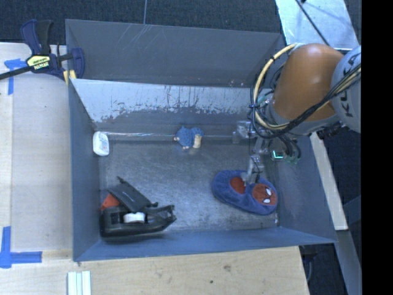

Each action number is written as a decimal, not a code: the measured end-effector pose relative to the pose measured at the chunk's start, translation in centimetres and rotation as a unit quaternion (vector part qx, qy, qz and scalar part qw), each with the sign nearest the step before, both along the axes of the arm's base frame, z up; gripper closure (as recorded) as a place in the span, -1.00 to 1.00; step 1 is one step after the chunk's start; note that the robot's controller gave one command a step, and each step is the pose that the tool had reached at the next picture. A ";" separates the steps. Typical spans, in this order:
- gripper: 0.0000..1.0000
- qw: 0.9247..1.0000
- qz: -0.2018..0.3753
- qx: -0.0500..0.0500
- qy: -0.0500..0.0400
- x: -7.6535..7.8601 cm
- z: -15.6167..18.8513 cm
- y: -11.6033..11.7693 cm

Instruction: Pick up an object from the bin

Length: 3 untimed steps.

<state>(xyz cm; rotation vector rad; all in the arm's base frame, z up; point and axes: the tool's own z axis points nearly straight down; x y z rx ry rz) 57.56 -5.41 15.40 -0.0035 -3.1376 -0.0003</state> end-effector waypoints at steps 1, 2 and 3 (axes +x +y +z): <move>-1.00 0.998 0.058 0.001 0.000 -2.1 -8.7 -3.9; 1.00 0.998 0.059 0.000 -0.007 -1.7 -8.1 -3.7; 1.00 0.999 0.047 -0.002 -0.008 -1.8 6.2 -6.3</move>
Offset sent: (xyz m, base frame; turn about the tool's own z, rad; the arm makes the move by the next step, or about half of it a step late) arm -0.0198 -0.0376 -0.0840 -0.1186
